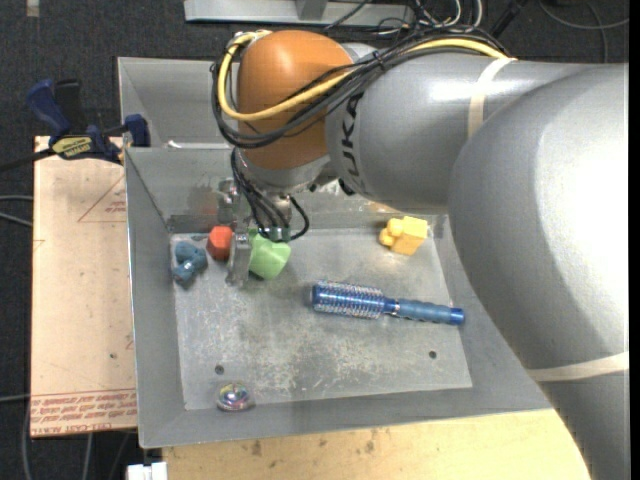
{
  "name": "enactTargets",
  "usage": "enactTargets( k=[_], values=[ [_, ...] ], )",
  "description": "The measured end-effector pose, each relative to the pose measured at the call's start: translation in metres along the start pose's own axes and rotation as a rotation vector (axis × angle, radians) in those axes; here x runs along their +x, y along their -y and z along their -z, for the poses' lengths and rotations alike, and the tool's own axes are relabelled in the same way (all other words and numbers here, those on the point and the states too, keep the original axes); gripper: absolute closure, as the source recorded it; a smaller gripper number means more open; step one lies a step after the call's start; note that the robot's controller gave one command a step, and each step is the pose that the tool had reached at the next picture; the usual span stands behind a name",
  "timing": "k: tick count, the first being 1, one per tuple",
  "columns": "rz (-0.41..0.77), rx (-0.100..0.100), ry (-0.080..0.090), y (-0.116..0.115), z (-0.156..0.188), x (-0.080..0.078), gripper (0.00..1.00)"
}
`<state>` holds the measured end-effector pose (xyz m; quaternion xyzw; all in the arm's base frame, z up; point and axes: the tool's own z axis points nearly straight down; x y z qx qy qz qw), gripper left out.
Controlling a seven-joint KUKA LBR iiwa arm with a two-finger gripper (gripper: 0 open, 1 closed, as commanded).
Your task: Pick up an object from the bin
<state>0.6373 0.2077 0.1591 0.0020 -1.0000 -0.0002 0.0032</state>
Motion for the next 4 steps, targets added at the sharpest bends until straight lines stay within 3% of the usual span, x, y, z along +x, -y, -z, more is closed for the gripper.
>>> enactTargets(
  k=[1, 2, 3, 4],
  values=[
    [-0.062, 0.001, 0.002, 0.071, -0.093, -0.013, 0.0],
    [-0.23, -0.002, 0.009, 0.081, -0.057, -0.005, 0.0],
    [-0.365, -0.003, 0.007, 0.082, -0.059, -0.004, 0.0],
    [-0.429, -0.004, 0.008, 0.091, -0.089, -0.006, 0.0]
  ],
)
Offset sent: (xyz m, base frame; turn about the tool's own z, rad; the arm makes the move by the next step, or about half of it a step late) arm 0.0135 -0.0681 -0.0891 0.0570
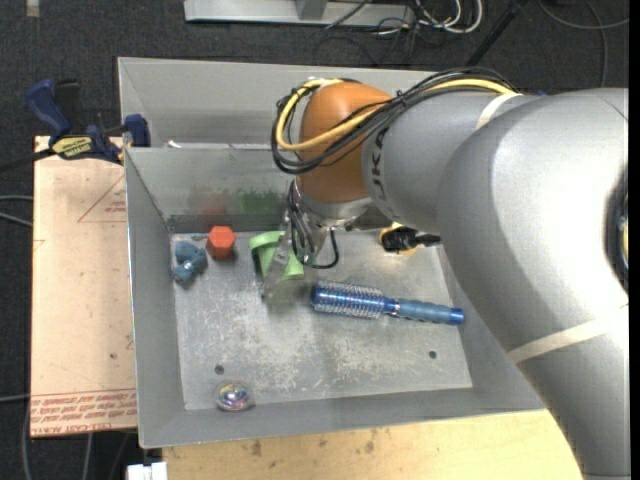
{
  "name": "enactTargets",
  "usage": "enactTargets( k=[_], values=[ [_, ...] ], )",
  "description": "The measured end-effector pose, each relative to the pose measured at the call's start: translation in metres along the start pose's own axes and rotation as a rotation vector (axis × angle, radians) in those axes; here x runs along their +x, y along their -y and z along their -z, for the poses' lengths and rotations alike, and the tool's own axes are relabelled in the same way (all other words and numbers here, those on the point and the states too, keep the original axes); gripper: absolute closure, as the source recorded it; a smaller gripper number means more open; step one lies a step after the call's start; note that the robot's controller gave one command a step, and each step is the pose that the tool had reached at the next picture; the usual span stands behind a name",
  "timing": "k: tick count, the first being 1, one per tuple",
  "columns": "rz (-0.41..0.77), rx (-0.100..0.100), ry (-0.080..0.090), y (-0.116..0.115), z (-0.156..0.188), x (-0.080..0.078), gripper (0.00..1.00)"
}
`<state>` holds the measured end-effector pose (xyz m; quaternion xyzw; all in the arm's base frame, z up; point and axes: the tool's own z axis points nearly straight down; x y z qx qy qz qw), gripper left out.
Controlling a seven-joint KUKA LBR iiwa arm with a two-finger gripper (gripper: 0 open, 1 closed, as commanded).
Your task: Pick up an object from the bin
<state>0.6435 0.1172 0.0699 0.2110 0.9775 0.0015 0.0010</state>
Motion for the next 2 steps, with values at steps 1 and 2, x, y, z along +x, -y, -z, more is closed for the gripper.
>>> enactTargets(
  k=[1, 2],
  values=[
    [0.001, -0.002, 0.001, -0.0008, 0.0007, -0.0005, 0.0],
    [0.001, -0.007, 0.007, -0.0024, 0.0042, -0.0024, 1.0]
  ],
)
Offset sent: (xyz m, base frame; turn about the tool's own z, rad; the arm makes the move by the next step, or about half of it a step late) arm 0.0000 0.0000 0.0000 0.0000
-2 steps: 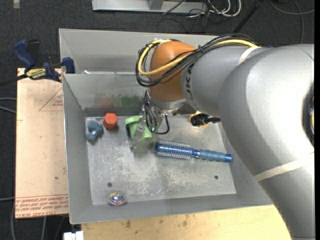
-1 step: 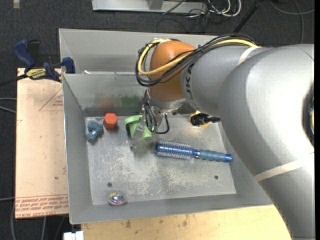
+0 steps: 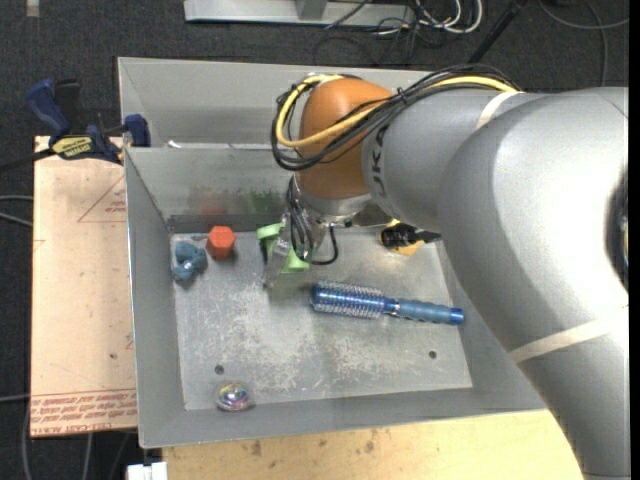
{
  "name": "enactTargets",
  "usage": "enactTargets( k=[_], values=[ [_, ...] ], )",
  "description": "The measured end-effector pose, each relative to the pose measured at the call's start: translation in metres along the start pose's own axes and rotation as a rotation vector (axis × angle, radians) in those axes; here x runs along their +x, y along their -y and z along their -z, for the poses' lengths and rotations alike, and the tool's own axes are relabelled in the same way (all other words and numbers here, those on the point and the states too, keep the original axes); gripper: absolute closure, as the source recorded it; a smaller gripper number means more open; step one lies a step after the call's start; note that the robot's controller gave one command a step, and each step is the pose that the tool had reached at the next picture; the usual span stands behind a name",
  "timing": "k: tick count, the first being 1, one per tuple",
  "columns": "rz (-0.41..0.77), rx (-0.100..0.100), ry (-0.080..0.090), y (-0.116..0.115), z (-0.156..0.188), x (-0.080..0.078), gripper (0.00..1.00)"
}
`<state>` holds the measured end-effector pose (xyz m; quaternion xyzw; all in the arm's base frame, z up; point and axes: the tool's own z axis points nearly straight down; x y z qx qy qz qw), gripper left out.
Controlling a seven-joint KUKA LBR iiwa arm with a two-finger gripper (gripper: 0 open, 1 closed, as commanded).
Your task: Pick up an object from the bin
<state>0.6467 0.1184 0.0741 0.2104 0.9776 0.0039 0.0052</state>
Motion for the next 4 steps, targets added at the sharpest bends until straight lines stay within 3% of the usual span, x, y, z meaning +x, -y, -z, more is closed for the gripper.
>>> enactTargets(
  k=[1, 2, 4],
  values=[
    [0.002, 0.006, -0.006, -0.001, 0.017, -0.001, 1.0],
    [0.004, 0.004, -0.002, -0.003, 0.073, -0.003, 1.0],
    [0.008, 0.005, -0.005, -0.006, 0.12, -0.004, 1.0]
  ],
)
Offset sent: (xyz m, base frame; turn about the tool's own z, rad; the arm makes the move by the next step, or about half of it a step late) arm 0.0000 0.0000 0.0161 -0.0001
